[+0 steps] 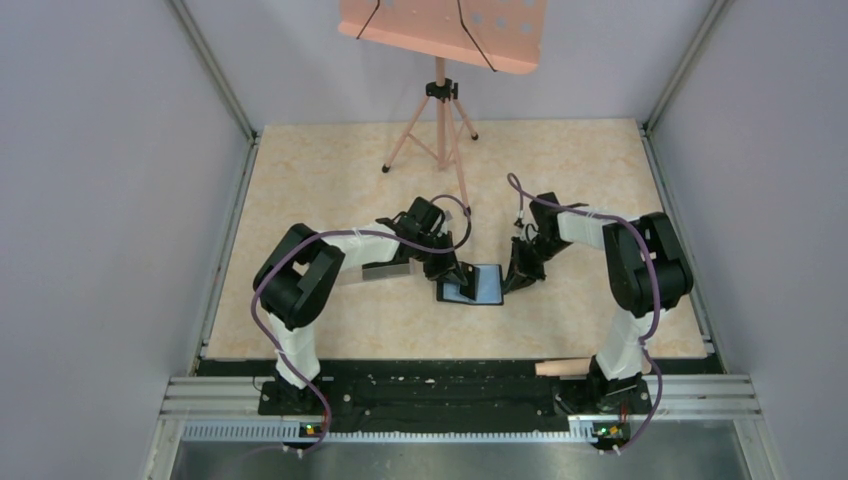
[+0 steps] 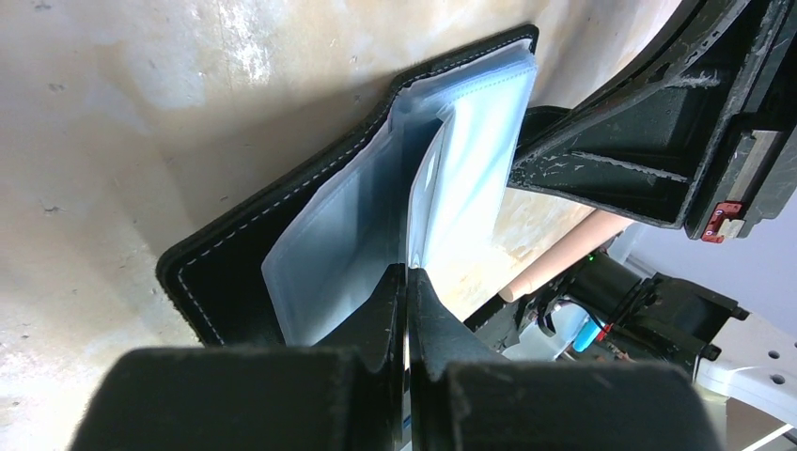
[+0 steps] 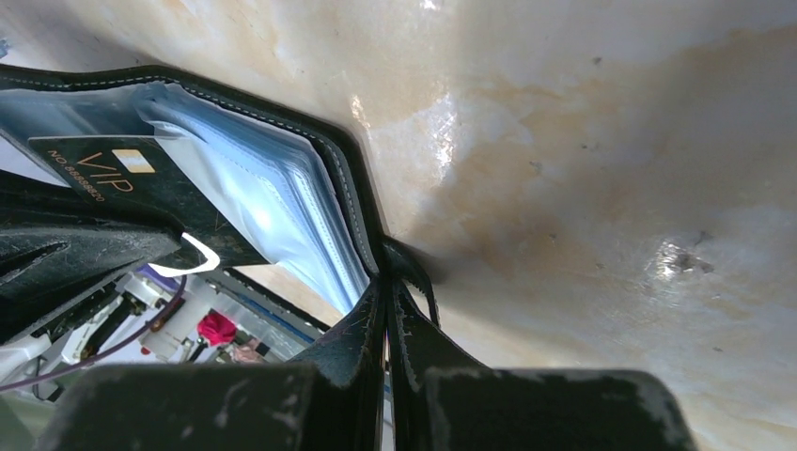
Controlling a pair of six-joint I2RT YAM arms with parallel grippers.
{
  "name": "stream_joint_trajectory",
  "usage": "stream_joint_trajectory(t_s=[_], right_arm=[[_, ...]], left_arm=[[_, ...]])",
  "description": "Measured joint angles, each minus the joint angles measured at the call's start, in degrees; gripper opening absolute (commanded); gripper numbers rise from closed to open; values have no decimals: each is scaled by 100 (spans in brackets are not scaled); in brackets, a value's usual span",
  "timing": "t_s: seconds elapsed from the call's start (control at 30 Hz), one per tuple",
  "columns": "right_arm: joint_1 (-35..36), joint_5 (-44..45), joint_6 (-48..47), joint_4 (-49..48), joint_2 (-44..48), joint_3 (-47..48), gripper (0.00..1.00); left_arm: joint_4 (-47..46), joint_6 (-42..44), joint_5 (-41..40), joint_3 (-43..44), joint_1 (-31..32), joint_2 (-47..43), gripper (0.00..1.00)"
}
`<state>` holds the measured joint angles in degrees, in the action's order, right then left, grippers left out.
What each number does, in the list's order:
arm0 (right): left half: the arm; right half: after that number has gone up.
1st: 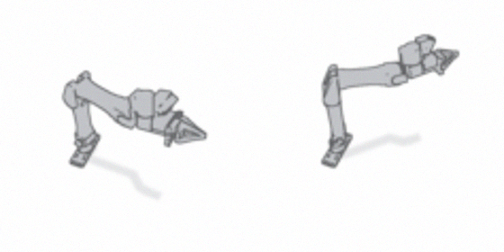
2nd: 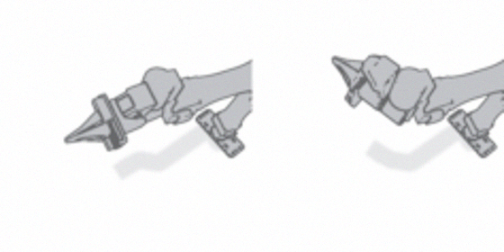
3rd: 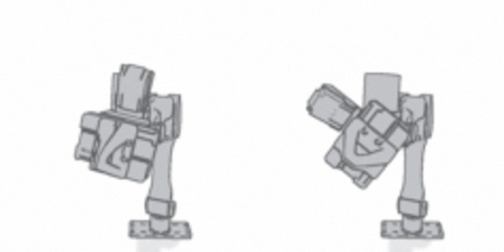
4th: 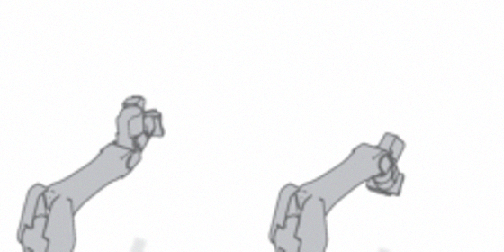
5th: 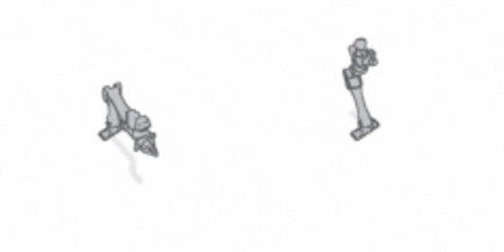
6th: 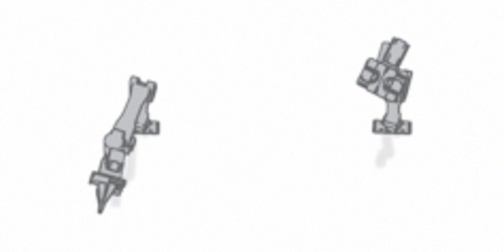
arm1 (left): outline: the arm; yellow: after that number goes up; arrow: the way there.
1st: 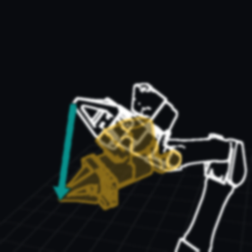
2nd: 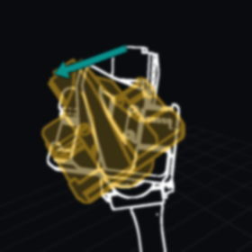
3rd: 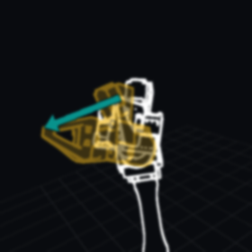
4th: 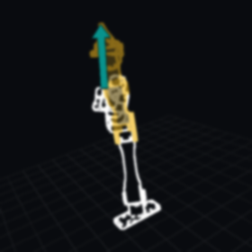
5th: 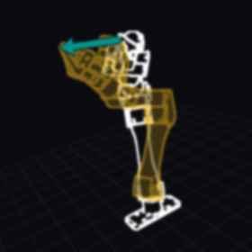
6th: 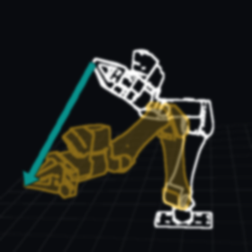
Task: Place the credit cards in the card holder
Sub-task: Insert the credit card into the card holder.
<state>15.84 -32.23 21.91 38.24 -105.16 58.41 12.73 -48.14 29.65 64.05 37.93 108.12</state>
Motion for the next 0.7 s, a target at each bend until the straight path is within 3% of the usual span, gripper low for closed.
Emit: stream_joint_trajectory(t_s=[0.7], right_arm=[[-13, -251, 197, -199, 52, -219, 0]], left_arm=[[208, -17, 22, 240, 2, 160, 1]])
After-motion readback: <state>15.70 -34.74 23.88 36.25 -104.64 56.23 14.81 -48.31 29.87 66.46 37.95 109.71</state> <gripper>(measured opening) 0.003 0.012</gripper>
